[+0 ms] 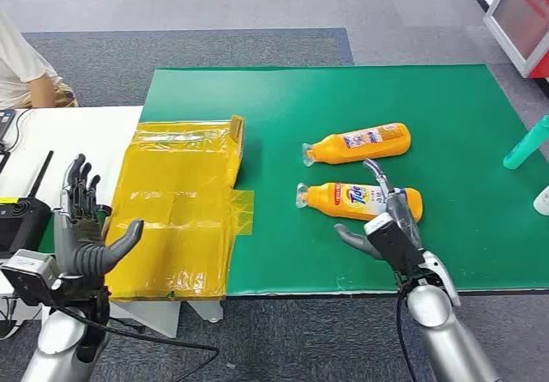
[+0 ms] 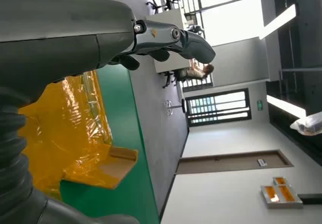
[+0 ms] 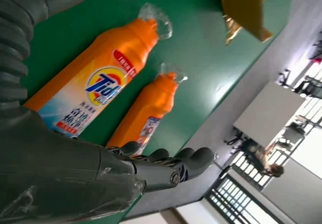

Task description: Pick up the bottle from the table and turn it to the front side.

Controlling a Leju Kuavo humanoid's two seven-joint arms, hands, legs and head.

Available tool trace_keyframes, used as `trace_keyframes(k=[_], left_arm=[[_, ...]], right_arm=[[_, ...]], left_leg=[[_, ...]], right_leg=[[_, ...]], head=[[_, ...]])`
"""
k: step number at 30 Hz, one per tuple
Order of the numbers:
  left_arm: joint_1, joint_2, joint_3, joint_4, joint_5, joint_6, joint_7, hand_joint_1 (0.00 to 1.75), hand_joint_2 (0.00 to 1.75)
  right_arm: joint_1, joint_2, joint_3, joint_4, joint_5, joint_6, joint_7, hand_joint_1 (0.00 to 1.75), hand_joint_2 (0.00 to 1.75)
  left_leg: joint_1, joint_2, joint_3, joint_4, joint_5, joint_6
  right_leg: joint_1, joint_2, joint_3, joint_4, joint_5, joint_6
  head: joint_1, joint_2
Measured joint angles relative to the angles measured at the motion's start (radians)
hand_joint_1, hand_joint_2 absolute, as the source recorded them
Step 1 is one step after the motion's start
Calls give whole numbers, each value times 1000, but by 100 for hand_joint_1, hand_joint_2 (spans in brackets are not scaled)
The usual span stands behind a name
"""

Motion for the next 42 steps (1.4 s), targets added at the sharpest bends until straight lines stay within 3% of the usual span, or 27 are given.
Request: trace_keyframes(k=[8,18,21,24,28,42], left_arm=[[-1,-5,0,5,-14,-4,12,0,175],[0,12,2,12,-105,-39,63,0,175],[3,13,2,12,-144,-26,73,0,175],[8,12,4,8,-174,-19,97,0,175],[12,10,5,-4,-194,-23,112,0,175],[15,-7,11,-7,-170,-54,77,0,175]], right_arm=[[-13,-25,10,20,119,-43,61,0,175],[-31,-31,12,36,127,-51,57,0,175],[-37,-35,13,42,255,-95,120,0,175],[-59,-45,24,68,473,-104,252,0,175],[-116,-52,56,166,656,-66,361,0,175],[-347,-47,134,612,834,-121,380,0,175]], left_leg=[[0,0,0,0,0,0],[0,0,0,0,0,0],[0,0,0,0,0,0],[0,0,0,0,0,0],[0,0,0,0,1,1],[0,0,0,0,2,1]], right_leg=[[0,0,0,0,0,0],[0,0,0,0,0,0],[0,0,0,0,0,0],[0,0,0,0,0,0],[0,0,1,0,0,0],[0,0,1,0,1,1]], head=[[0,0],[0,0],[0,0],[0,0],[0,0],[0,0]])
